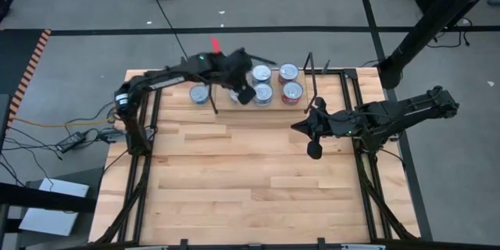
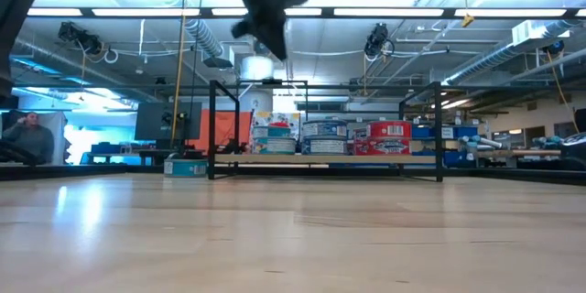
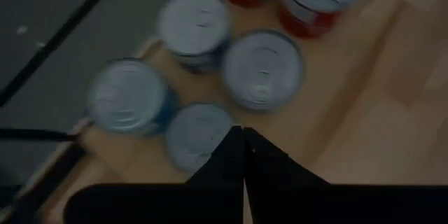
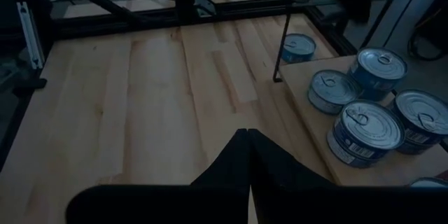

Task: Stack canned seafood by type on shelf
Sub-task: Stack the yellow-blue tuna can on top of the yellow-blue tuna can on the shelf

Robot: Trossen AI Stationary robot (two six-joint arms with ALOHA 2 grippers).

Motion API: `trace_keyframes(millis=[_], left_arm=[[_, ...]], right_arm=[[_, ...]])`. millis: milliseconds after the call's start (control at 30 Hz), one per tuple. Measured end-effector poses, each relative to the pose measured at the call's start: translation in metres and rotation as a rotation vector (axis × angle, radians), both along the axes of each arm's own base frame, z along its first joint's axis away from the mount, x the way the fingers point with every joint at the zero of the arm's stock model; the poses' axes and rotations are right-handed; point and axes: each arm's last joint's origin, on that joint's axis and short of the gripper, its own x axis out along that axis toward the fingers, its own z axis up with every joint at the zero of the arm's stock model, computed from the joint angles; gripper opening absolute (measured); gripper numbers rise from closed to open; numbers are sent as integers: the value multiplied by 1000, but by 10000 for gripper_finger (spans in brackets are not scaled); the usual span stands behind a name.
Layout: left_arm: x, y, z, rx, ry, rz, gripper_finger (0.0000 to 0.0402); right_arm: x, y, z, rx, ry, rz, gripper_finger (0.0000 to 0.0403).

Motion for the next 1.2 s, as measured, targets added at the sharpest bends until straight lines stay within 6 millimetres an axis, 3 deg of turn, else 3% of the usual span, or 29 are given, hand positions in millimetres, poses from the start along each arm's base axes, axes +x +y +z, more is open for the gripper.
trace_keyframes(millis=[233,400,533,733,1000,1200], left_arm=[[-53,18,39,78,-36,160,2],[-94,36,37,77,-88,250,2],[-121,43,14,31,-153,264,2],[-153,45,-43,-50,-111,298,2],[-179,56,-117,-212,-224,308,2],[-195,60,-153,-257,-239,339,2]], right_arm=[[0,1,0,24,0,11,9],[2,1,1,52,-30,-20,9],[4,0,3,64,-61,-63,9],[7,-5,4,123,-93,-129,9],[9,-7,7,196,-163,-202,9],[10,-7,11,240,-221,-235,9]])
